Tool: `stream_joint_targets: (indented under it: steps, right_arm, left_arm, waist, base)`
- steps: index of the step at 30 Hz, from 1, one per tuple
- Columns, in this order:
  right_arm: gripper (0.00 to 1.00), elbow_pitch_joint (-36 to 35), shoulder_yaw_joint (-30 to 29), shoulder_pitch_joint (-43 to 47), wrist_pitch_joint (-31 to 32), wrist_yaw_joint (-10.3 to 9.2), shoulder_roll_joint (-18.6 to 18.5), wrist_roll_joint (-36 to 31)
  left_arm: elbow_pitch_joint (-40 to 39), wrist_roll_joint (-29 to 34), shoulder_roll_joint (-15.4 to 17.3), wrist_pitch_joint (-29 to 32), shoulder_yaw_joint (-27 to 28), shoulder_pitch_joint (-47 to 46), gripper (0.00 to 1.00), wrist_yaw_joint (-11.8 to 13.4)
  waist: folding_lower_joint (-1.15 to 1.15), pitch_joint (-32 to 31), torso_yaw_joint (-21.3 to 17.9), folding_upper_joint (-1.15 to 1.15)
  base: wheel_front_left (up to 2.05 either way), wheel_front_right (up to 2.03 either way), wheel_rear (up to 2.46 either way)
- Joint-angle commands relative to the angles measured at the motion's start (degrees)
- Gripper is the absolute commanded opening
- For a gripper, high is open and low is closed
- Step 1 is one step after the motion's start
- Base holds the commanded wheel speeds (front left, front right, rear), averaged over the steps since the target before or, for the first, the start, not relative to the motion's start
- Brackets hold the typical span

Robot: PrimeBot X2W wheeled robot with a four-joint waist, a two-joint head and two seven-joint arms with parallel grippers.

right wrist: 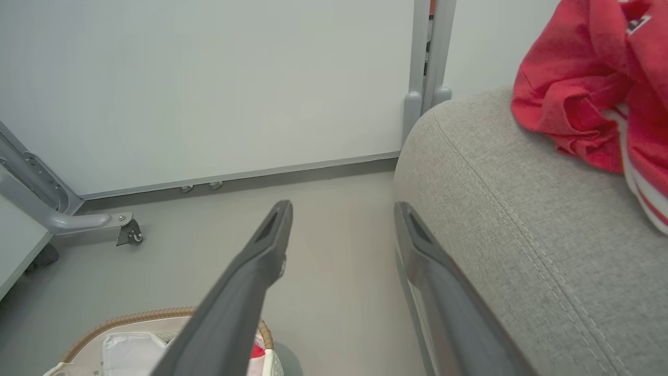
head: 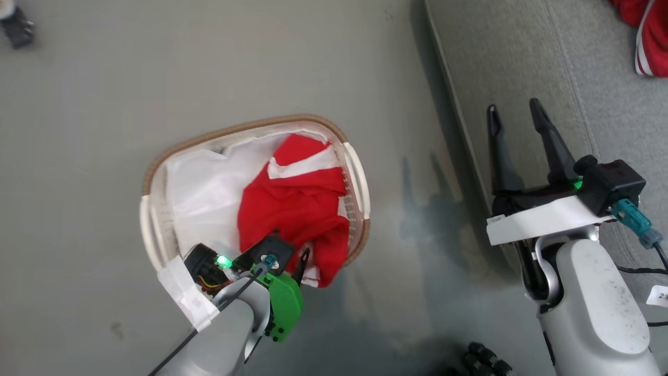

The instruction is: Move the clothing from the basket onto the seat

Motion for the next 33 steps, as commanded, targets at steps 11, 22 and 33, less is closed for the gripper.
stream_joint_targets:
  steps: [11,22,33]
  right_arm:
    - [1.00,-1.69,3.89,-2.46,-0.27,-0.06,-0.06,3.24]
    - [1.00,-0.63,3.71,-2.50,-0.27,-0.06,-0.09,3.58]
    - [1.00,1.84,1.07,-0.55,-0.27,-0.06,-0.13,-0.04]
  left_arm:
    - [9.10,-1.78,1.81,0.60,1.28,-5.91,1.00,1.23]
    - [13.22,-3.00,1.67,-2.01,1.50,-8.17,0.00,1.63]
    - [12.39,-5.39,0.70,-6.35,1.37,-6.11,0.00,1.19]
  waist:
    - [0.00,10.81,-10.00,0.00]
    - [0.00,9.91,-9.13,0.00]
    - [0.00,-0.07,-3.27,0.00]
  base:
    - [0.00,0.00,0.00]
    - [0.00,0.00,0.00]
    - [0.00,0.00,0.00]
